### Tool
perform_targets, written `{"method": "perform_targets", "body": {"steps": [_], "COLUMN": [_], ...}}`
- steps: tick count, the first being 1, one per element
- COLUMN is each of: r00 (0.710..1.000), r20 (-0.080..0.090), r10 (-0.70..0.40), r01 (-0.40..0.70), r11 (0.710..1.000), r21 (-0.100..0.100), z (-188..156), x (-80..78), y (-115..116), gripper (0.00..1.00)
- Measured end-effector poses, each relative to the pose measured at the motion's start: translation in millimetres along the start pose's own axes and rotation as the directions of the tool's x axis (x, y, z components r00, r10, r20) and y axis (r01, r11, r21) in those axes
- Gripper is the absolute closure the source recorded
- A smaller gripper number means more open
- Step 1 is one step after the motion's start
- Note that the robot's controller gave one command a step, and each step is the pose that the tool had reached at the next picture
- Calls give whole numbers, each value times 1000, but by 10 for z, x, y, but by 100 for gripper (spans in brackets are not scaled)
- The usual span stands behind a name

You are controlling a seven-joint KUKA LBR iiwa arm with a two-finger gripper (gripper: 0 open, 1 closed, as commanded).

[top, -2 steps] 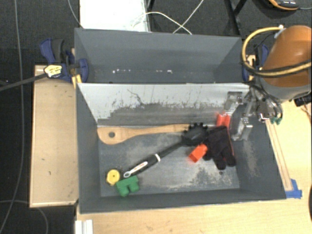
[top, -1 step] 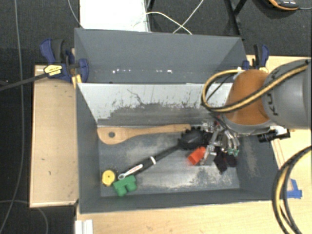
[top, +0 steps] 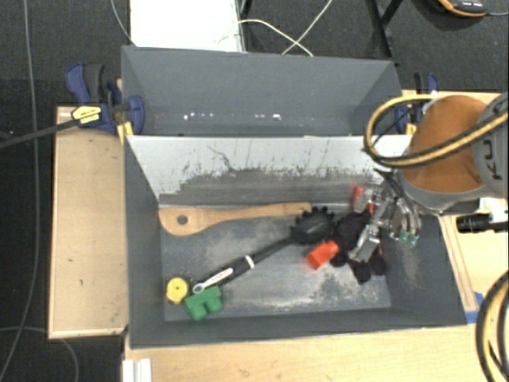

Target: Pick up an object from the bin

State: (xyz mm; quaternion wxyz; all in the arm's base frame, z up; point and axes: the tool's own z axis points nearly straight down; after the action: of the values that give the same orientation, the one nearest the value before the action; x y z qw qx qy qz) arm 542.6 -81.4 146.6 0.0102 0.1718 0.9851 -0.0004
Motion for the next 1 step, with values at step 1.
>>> {"method": "perform_targets", "body": {"steps": [1], "r00": [986], "r20": [-17], "r10": [-163], "r01": [163], "r11": [987], "r21": [-3], "z": [731], "x": [-92], "y": [271], "gripper": [0]}}
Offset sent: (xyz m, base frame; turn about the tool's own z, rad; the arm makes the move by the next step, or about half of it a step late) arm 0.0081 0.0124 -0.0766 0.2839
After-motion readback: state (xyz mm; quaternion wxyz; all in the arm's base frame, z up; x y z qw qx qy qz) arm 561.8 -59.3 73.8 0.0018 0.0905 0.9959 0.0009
